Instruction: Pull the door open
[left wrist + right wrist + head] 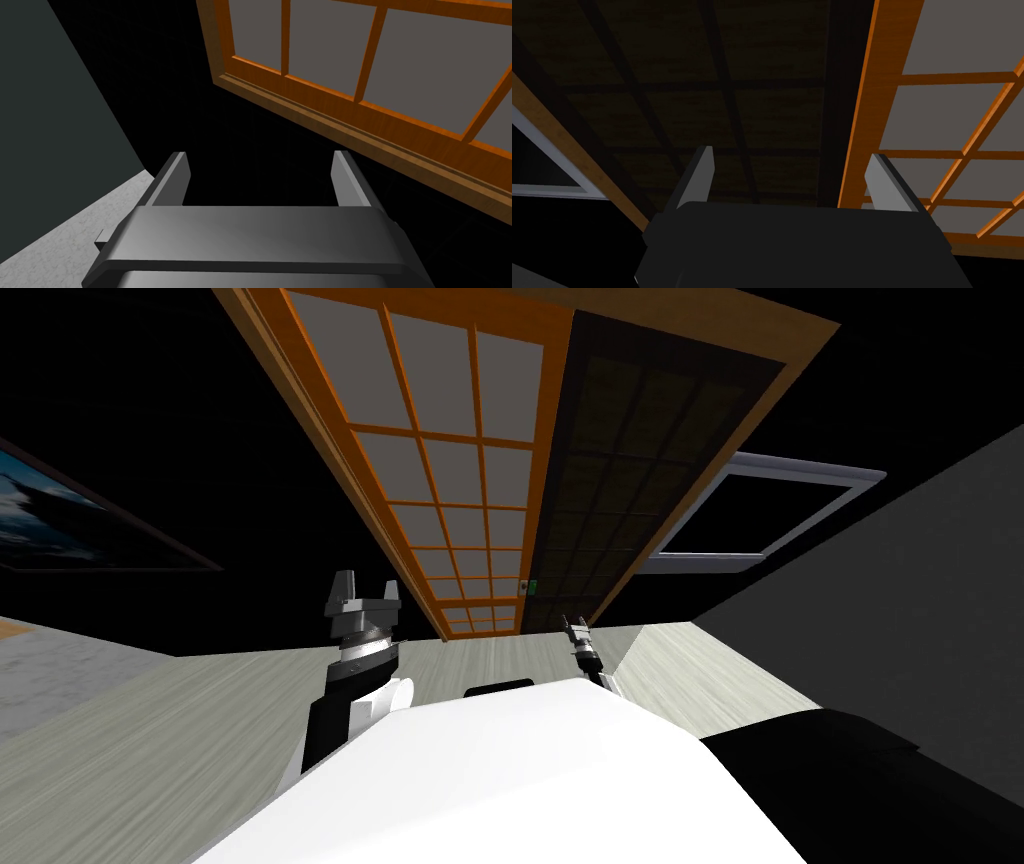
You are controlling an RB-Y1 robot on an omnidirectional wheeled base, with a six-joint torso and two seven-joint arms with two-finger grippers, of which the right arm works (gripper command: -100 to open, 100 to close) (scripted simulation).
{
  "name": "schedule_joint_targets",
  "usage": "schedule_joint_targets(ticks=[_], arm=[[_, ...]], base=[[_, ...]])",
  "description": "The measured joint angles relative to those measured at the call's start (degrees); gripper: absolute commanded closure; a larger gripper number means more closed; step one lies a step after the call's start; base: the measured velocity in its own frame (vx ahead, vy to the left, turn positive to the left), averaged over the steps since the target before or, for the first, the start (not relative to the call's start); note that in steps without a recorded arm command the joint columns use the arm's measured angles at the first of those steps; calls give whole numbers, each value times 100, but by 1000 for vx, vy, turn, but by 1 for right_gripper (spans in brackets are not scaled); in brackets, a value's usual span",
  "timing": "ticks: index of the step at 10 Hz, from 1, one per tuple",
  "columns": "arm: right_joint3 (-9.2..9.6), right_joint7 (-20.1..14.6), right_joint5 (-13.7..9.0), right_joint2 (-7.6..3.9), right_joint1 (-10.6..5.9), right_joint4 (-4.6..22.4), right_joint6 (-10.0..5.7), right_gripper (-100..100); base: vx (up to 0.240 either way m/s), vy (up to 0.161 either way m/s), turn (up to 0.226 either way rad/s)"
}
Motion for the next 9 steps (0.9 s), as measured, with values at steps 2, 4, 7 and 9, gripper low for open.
schedule_joint_targets(ticks=[2,4,7,9], arm=[[-115,191,95,44,-90,309,-114,-100],[-218,359,193,83,-161,558,-206,-100],[-340,551,332,161,-179,807,-308,-100],[-436,707,412,209,-246,1054,-405,-100]], base=[[111,2,86],[105,11,60],[104,-3,70],[110,-1,62]])
